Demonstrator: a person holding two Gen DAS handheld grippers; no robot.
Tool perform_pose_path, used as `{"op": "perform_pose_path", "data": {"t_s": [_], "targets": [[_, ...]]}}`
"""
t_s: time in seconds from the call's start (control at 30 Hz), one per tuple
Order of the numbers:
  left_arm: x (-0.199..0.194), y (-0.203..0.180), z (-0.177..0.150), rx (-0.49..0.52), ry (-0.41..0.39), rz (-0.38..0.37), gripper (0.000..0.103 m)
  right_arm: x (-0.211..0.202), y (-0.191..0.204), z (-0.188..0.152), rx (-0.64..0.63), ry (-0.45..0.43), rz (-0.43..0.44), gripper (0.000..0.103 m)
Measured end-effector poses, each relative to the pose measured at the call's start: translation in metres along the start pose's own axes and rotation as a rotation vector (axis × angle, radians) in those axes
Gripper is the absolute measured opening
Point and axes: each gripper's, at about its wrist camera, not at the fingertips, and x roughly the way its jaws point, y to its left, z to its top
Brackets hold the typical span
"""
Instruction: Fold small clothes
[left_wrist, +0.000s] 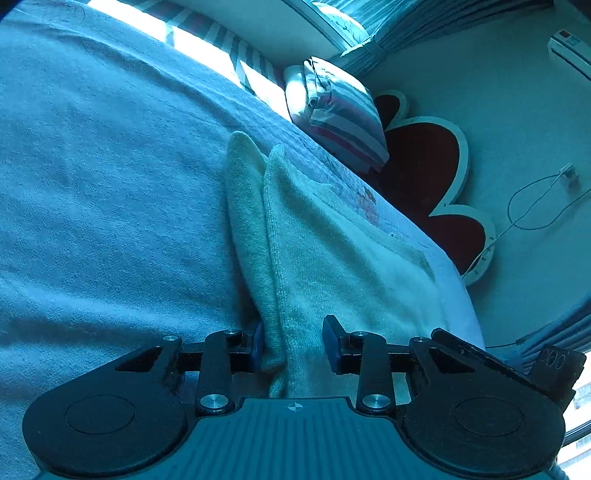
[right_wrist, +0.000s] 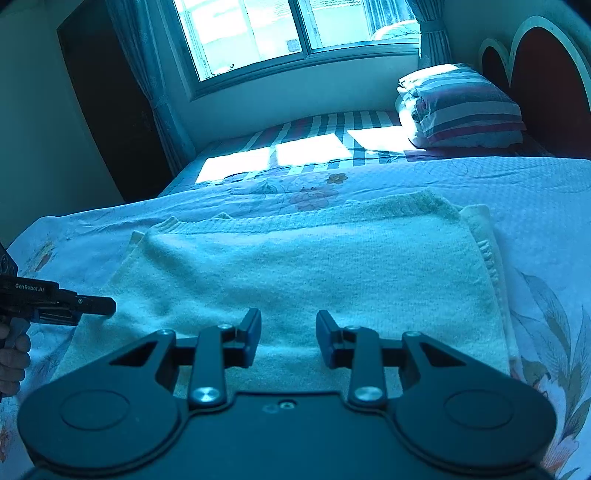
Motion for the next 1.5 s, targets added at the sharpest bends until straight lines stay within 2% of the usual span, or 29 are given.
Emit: {"op": "perform_pose_path", "data": {"t_s": [0.1, 0.17, 0.2, 0.23, 0.3, 0.37, 0.43, 0.63, 0.83, 1.07, 1.13, 1.2, 1.3, 1.4, 1.5], "targets": [[0.012, -0.003, 0.002, -0.004, 0.005, -0.004, 0.033, 0.007, 0.005, 0.001, -0.027, 0.009, -0.005, 0.034], [0.018, -0.010, 0.003, 0.031, 0.011, 0.012, 0.033, 0.012, 0.008, -0.001, -0.042, 0.013, -0.012, 0.033], [0.018, -0.014, 0.003, 0.048, 0.006, 0.032, 0.022, 0.013, 0.010, -0.002, -0.053, 0.009, -0.012, 0.032], [0.019, -0.016, 0.003, 0.055, 0.005, 0.043, 0.016, 0.013, 0.013, -0.002, -0.064, 0.001, -0.015, 0.028], [0.017, -0.014, 0.002, 0.039, -0.013, 0.035, 0.014, 0.014, 0.020, -0.004, -0.110, -0.012, 0.002, 0.025], [0.011, -0.012, 0.000, 0.030, -0.021, 0.021, 0.013, 0.025, 0.029, -0.008, -0.170, 0.033, -0.023, 0.023], [0.009, -0.013, 0.000, 0.028, -0.023, 0.021, 0.013, 0.031, 0.033, -0.014, -0.211, 0.028, -0.046, 0.023], [0.000, -0.022, 0.006, 0.002, -0.070, -0.022, 0.012, 0.034, 0.036, -0.015, -0.194, 0.011, -0.074, 0.023], [-0.003, -0.060, 0.017, 0.042, -0.078, -0.070, 0.012, 0.034, 0.037, -0.021, -0.219, -0.010, -0.080, 0.023], [0.012, -0.144, 0.034, 0.116, -0.055, -0.084, 0.012, 0.033, 0.035, -0.021, -0.217, -0.016, -0.064, 0.024], [0.025, -0.172, 0.037, 0.152, -0.026, -0.068, 0.012, 0.030, 0.029, -0.021, -0.182, -0.025, -0.033, 0.024], [0.041, -0.199, 0.036, 0.199, -0.001, -0.023, 0.012, 0.015, 0.008, -0.021, -0.047, -0.051, 0.034, 0.024], [0.073, -0.234, 0.026, 0.250, 0.050, 0.046, 0.012, -0.028, -0.032, -0.031, 0.122, -0.175, 0.055, 0.026], [0.113, -0.269, 0.004, 0.298, 0.107, 0.113, 0.012, -0.074, -0.084, -0.045, 0.247, -0.273, 0.026, 0.031], [0.151, -0.292, -0.020, 0.334, 0.151, 0.218, 0.012, -0.104, -0.137, -0.054, 0.329, -0.289, 0.004, 0.030]]}}
